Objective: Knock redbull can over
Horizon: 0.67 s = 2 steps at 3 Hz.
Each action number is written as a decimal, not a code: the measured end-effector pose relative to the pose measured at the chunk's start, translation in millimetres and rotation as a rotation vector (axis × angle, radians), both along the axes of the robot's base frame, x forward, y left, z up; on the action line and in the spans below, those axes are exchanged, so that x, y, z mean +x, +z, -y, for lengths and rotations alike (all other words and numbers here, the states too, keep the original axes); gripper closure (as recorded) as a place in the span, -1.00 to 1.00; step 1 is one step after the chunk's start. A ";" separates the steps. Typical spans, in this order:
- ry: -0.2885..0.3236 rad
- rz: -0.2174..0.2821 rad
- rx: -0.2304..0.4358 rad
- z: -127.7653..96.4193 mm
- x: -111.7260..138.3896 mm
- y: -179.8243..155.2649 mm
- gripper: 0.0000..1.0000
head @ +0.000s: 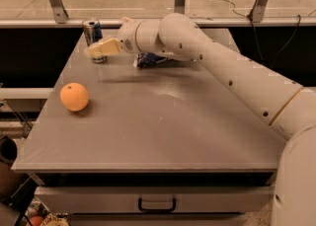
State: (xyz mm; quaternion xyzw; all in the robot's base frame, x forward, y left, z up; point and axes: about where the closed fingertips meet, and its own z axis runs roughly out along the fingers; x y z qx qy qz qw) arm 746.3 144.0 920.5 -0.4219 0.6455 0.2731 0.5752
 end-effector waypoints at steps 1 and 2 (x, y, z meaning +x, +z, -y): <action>0.015 0.001 0.030 -16.0 4.7 -5.6 -1.00; 0.027 0.002 0.053 -29.3 8.8 -8.0 -1.00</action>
Offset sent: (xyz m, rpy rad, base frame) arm 0.0154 0.0386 -0.0094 0.0781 -0.0069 0.0310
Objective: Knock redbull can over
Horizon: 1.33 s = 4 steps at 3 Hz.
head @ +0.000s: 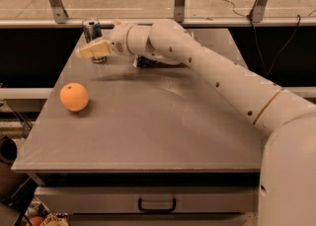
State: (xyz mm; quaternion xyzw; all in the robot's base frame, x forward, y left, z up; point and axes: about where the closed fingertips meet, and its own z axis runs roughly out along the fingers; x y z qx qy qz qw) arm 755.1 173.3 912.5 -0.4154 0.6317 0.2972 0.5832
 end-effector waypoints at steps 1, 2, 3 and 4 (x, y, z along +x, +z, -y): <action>0.010 -0.010 0.035 -11.8 5.9 -5.1 -0.63; 0.014 -0.011 0.034 -14.0 5.0 -5.7 -0.17; 0.018 -0.011 0.034 -17.0 4.1 -6.1 0.30; 0.022 -0.012 0.034 -19.5 3.2 -6.4 0.77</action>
Offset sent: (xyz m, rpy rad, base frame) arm 0.0051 0.0103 -0.0045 0.0301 0.0084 0.0091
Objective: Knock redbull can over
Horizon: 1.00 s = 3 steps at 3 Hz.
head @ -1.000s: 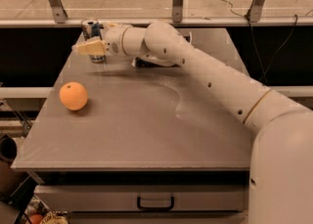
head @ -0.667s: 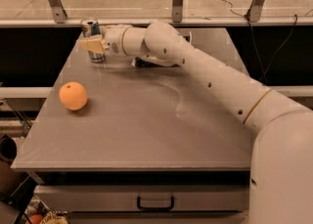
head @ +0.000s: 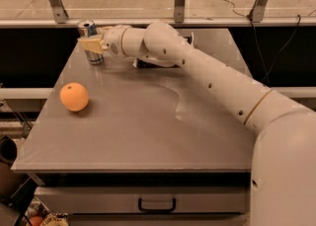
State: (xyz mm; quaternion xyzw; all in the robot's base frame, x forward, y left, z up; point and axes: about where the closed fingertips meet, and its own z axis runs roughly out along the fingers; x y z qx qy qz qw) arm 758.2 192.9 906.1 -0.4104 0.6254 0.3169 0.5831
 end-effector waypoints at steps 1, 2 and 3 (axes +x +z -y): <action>0.003 -0.001 0.000 -2.2 -0.8 -0.3 1.00; 0.005 -0.002 -0.005 -4.0 -1.0 0.4 1.00; 0.003 -0.021 -0.044 2.3 0.5 7.7 1.00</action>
Offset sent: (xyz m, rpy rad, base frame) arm 0.0009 0.0007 0.0025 -0.0147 0.0015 -0.0004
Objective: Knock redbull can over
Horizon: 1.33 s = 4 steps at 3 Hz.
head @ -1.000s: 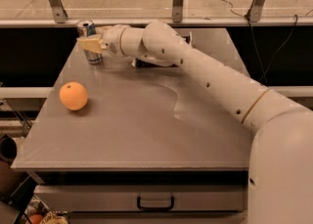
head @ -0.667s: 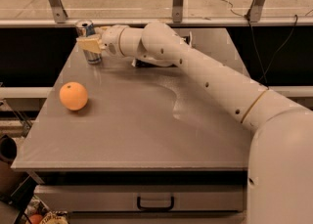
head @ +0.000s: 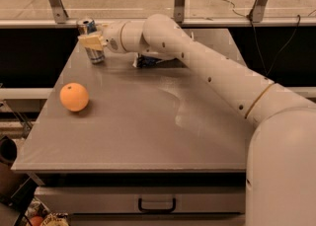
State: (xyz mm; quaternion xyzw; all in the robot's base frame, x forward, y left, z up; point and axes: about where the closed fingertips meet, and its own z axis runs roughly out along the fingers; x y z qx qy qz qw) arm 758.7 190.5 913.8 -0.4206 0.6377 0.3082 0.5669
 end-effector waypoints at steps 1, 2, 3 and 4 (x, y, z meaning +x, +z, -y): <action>-0.007 -0.032 -0.081 10.5 -3.4 11.4 1.00; -0.025 -0.063 -0.167 25.8 -6.8 25.8 1.00; -0.044 -0.092 -0.269 37.7 -11.9 42.9 1.00; -0.055 -0.127 -0.379 43.2 -14.4 51.4 1.00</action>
Offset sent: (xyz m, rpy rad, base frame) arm -0.0107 -0.0533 0.0484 -0.2810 0.1001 -0.0561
